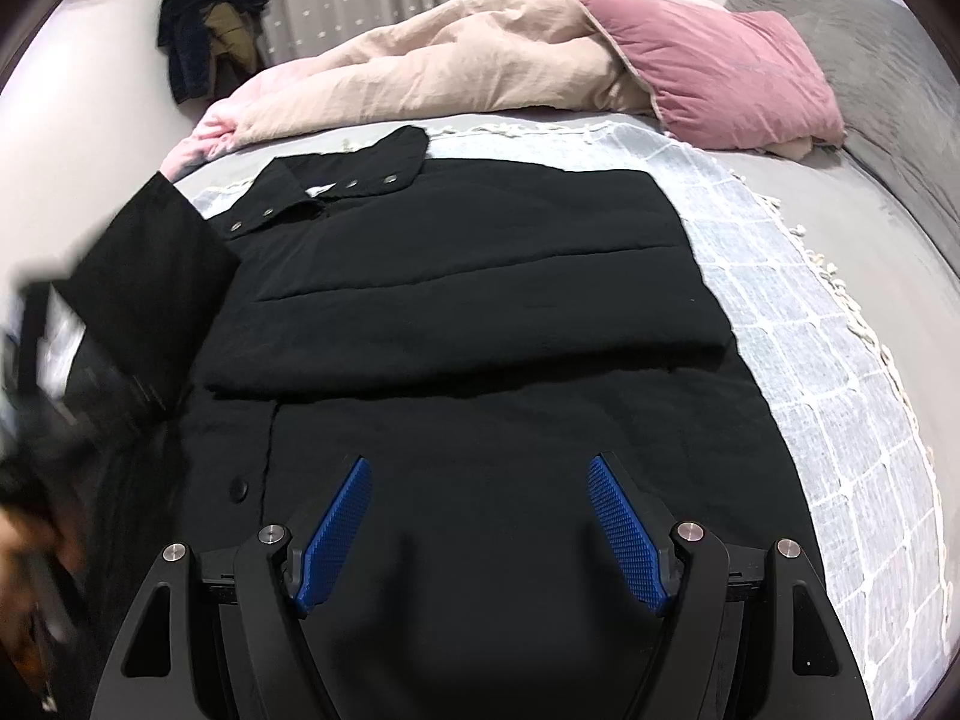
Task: Fold large clothes
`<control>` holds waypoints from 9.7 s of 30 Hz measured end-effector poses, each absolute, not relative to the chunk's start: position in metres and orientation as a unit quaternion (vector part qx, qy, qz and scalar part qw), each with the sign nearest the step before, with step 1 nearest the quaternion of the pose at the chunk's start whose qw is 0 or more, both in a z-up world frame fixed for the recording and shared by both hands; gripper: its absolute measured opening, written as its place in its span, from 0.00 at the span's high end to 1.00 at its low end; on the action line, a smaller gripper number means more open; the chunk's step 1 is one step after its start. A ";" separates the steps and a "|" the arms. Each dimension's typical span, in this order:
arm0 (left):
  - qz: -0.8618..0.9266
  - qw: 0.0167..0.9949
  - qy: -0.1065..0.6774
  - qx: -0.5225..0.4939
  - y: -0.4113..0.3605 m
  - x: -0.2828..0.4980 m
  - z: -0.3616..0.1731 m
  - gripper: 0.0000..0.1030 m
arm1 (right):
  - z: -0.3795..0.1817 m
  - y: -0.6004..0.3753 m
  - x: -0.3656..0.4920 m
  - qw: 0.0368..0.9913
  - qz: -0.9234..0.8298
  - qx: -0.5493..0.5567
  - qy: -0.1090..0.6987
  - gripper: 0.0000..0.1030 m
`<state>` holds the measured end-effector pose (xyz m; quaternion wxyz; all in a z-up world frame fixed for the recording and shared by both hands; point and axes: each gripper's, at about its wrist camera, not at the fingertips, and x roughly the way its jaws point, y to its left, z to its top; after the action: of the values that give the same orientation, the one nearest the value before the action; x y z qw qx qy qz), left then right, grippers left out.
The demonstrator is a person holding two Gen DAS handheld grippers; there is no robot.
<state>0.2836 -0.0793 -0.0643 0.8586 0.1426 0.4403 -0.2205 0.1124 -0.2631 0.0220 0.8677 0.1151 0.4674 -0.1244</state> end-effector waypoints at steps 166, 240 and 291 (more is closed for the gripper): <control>-0.316 0.914 0.241 -0.084 0.174 -0.056 0.222 0.89 | 0.198 -0.344 -0.240 0.933 0.008 0.325 0.156 0.92; -0.022 0.908 0.418 -0.030 0.131 0.256 0.019 0.22 | 0.042 -0.399 0.033 0.872 -0.234 0.278 0.327 0.28; -0.138 0.926 0.350 -0.034 0.001 0.313 0.031 0.26 | 0.030 -0.302 0.177 0.901 -0.211 0.115 0.360 0.19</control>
<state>0.3128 0.0008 0.0310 0.9261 -0.0344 0.3496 -0.1377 0.1774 -0.3022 0.0305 0.9014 0.1146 0.3602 -0.2111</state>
